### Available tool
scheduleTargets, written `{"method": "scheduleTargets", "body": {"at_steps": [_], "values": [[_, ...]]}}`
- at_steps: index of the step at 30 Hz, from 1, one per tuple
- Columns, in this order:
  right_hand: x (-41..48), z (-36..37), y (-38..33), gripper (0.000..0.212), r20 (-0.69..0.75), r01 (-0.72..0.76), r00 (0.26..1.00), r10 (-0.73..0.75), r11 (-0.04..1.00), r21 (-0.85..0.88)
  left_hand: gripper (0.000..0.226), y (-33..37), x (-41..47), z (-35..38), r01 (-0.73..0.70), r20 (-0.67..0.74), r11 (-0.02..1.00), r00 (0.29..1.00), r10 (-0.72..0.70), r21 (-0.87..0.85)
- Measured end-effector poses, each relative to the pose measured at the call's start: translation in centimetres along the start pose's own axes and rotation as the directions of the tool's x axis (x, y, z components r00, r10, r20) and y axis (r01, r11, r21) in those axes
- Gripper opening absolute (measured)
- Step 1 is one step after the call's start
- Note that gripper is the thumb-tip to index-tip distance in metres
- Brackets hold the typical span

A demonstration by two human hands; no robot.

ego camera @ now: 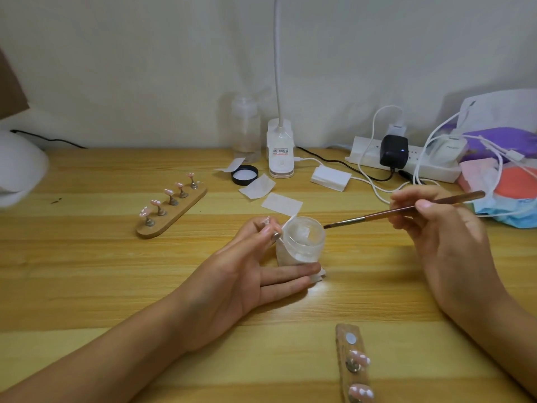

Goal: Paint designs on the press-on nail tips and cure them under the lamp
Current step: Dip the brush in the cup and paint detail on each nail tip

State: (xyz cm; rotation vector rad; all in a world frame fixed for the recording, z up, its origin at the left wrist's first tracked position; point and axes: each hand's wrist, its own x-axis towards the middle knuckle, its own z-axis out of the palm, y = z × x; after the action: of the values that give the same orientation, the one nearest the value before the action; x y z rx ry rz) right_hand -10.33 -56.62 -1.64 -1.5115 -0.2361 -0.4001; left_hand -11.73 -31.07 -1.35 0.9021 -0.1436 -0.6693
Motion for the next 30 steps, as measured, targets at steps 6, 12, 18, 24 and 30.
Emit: {"method": "scheduleTargets", "body": {"at_steps": [6, 12, 18, 24, 30], "values": [[-0.37, 0.09, 0.09, 0.023, 0.086, 0.031, 0.996, -0.026, 0.998, -0.063, 0.008, -0.08, 0.09, -0.13, -0.008, -0.004, 1.0, 1.0, 0.008, -0.004], [-0.02, -0.17, 0.33, 0.024, 0.072, 0.02, 0.997, -0.017, 0.999, -0.039, 0.007, -0.03, 0.09, -0.07, -0.006, 0.002, 1.0, 1.0, 0.006, -0.02], [0.2, -0.35, 0.29, 0.032, 0.043, -0.045, 0.998, 0.045, 0.999, 0.0, 0.008, 0.02, -0.01, -0.01, 0.0, 0.001, 1.0, 1.0, 0.0, -0.024], [0.4, -0.5, 0.43, 0.032, 0.01, -0.089, 0.996, 0.089, 0.996, 0.006, 0.008, 0.0, -0.04, 0.07, 0.01, -0.023, 1.0, 1.0, -0.01, -0.022], [0.57, -0.5, 0.37, 0.03, -0.041, -0.099, 0.994, 0.102, 0.992, 0.073, 0.013, -0.45, 0.11, 0.12, -0.107, -0.211, 0.992, 0.97, 0.119, 0.065]]}}
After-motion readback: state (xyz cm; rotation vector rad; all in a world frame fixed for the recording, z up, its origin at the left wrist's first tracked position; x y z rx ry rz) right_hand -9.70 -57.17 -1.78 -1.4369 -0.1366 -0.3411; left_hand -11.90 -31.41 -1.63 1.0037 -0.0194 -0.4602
